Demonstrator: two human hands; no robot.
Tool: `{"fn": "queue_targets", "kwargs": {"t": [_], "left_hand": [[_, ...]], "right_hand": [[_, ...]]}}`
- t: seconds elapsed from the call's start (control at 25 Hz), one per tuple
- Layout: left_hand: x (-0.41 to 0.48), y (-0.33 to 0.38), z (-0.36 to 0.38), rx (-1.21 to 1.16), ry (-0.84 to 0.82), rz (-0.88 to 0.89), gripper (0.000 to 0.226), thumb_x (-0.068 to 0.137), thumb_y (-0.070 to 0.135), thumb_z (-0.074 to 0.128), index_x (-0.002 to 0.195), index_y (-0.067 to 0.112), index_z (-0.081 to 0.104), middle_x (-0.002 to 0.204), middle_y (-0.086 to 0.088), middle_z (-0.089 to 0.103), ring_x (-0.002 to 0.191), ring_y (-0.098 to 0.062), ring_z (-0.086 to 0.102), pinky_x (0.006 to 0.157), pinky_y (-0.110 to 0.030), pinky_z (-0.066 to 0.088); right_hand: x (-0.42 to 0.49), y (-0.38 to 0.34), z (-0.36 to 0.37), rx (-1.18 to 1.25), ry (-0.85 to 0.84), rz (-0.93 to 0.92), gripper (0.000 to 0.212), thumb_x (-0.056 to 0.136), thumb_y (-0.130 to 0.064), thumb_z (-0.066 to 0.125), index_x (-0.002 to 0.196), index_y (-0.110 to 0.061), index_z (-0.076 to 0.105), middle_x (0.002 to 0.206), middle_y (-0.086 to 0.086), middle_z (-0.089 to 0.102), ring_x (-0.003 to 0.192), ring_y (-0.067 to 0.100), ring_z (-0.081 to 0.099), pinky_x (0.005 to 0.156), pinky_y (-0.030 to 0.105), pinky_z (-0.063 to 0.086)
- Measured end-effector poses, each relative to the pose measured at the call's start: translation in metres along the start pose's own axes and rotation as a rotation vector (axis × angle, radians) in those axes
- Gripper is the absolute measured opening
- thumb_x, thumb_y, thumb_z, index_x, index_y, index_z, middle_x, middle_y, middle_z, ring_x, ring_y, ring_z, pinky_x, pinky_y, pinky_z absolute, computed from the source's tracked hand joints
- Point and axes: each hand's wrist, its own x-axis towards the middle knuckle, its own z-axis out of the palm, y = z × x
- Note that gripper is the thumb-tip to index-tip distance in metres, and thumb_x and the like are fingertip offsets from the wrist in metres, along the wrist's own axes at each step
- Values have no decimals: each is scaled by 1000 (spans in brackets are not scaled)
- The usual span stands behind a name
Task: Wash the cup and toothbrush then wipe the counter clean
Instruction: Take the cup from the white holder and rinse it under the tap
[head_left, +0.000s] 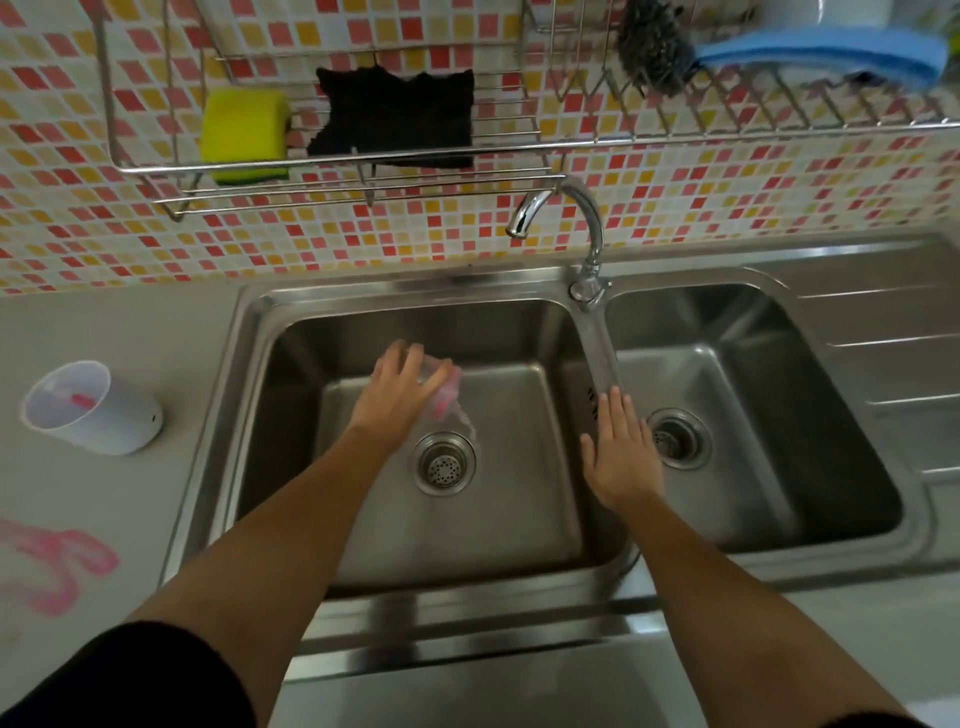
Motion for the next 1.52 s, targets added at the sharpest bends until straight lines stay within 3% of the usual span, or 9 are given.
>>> {"fn": "queue_targets", "kwargs": {"t": [0.28,0.36,0.44,0.52,0.68,0.92,1.16,1.36,1.52], "left_hand": [[24,-6,-27,164,128,92,87,39,12,82,119,21,48,111,-19,52,100,-38,53,79,-41,52],[26,-8,-32,-145,117,-63,89,43,13,84,123,17,48,115,-14,52,106,-32,47,85,-36,47],[25,-5,-29,-698,21,-275,87,54,16,87,129,14,43,120,-5,48,113,-22,45,93,-33,39],[26,2,-25,-1148,-22,-379,87,55,17,90,125,15,40,115,3,50,106,-12,53,87,-26,45],[47,26,-34,-1547,-78,-494,78,69,3,81,128,10,31,111,1,53,96,-8,59,69,-18,55],[82,43,-32,-1624,7,-517,79,57,-3,84,121,10,40,119,-18,55,99,-18,61,77,-27,55],[87,45,-26,-1604,-12,-531,84,54,-3,83,126,9,40,121,-19,54,99,-18,62,79,-23,54],[91,43,-36,-1621,-32,-560,80,61,3,85,126,22,42,113,2,60,96,-5,60,74,-11,51],[99,39,-32,-1610,-218,-542,79,53,28,89,123,30,52,114,6,65,105,-13,62,88,-28,52]], "right_hand": [[2,2,1,70,5,7,75,83,-44,-2,147,-5,8,157,12,8,145,24,8,116,38,10],[1,2,-1,124,-7,5,75,85,-45,0,147,-6,11,157,12,11,145,24,10,115,37,11],[3,0,-10,274,-7,56,68,91,-44,10,146,-6,21,156,12,19,142,26,21,114,37,21],[17,0,-25,466,33,128,53,98,-30,27,144,-4,26,153,14,25,138,29,31,110,38,29],[83,3,-68,514,30,110,73,90,-8,50,147,-1,5,157,14,6,143,28,17,114,36,22],[139,-1,-84,584,-143,-126,96,76,6,56,149,-15,-3,156,12,14,139,31,28,110,35,30],[143,-6,-67,38,-160,-408,91,81,0,50,147,-9,-11,156,7,-15,144,21,-12,119,37,1],[111,0,-40,111,-40,-178,75,89,-13,43,148,-7,-4,157,10,-8,145,23,-5,119,41,6],[85,4,-13,121,-93,-25,65,96,-26,32,148,-5,-1,158,11,-5,145,23,-5,118,39,4]]}}
